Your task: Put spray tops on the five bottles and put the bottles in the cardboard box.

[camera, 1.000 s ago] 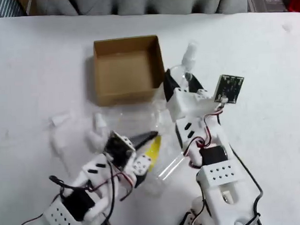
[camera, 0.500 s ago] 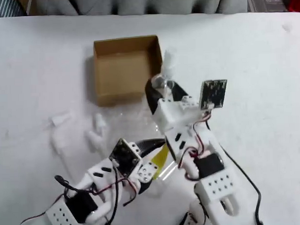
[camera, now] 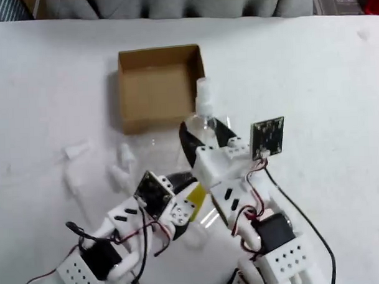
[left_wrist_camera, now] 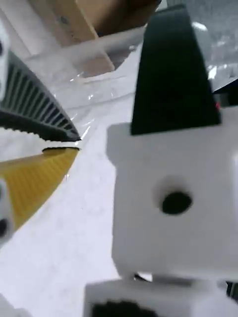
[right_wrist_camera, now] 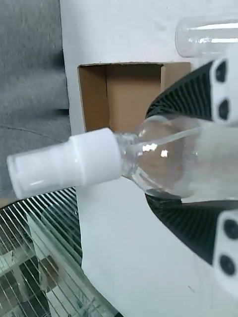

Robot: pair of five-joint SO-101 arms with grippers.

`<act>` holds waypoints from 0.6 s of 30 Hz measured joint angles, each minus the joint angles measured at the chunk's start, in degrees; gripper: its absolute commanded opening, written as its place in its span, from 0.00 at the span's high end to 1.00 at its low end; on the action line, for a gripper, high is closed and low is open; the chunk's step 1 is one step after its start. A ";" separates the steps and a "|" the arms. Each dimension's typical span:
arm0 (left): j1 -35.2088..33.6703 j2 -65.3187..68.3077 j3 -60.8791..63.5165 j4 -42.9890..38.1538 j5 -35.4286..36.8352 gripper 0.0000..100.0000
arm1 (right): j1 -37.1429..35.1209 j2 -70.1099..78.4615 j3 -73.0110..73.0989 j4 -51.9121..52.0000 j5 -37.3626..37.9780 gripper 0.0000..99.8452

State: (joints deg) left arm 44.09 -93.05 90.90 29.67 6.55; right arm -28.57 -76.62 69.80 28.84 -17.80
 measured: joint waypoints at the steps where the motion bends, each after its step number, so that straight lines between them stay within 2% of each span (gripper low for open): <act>1: 0.00 0.00 0.00 0.00 0.00 0.98 | 0.00 -0.09 0.00 0.44 0.09 0.99; 5: -1.49 0.00 0.00 0.00 0.09 0.98 | 0.62 -0.09 0.00 0.62 0.18 0.99; 11: -2.99 0.00 0.00 0.00 -0.09 0.98 | 7.12 -0.09 0.00 -2.37 0.09 0.99; 18: -2.99 0.00 0.00 0.00 -0.09 0.98 | 8.18 -0.09 0.00 -2.64 -1.76 0.99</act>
State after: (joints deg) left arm 41.10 -93.05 90.90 29.67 6.46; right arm -20.40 -76.70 69.80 26.20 -19.56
